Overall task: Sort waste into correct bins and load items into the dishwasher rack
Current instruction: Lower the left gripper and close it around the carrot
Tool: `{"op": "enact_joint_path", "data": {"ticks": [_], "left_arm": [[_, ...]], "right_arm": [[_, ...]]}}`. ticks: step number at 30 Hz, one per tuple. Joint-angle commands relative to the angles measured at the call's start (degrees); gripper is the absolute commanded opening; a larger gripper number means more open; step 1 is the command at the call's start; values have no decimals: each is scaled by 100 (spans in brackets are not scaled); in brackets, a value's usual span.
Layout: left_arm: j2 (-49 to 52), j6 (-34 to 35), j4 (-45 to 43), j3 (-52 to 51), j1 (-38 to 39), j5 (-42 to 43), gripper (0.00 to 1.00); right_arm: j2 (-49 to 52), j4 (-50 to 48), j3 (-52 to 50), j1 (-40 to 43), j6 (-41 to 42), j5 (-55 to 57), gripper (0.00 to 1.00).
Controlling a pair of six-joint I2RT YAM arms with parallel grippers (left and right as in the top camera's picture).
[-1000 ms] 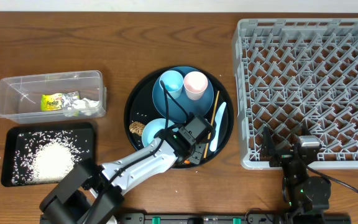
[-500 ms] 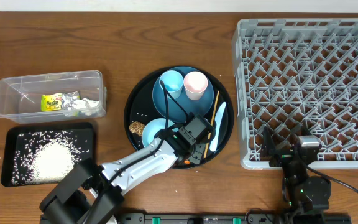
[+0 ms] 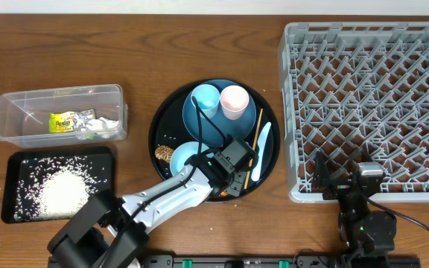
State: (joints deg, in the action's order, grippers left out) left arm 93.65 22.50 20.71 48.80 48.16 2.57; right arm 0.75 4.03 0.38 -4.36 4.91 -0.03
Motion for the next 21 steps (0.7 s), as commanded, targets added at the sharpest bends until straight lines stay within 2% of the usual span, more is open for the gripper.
{"op": "enact_joint_path", "data": {"ticks": [1, 9, 12, 16, 19, 21], "left_arm": [[68, -7, -52, -79, -7, -70, 44], [68, -7, -184, -192, -7, -70, 46], [68, -7, -262, -192, -7, -70, 38], [68, -9, -258, -195, -7, -70, 36], [68, -7, -240, -199, -7, -70, 37], [68, -7, -243, -203, -7, -68, 41]], "right_arm": [[0, 24, -7, 96, -72, 46, 99], [0, 24, -7, 96, -70, 46, 99], [0, 24, -7, 96, -72, 46, 99], [0, 24, -7, 96, -72, 46, 99], [0, 24, -7, 96, -72, 44, 99], [0, 24, -7, 96, -72, 46, 99]]}}
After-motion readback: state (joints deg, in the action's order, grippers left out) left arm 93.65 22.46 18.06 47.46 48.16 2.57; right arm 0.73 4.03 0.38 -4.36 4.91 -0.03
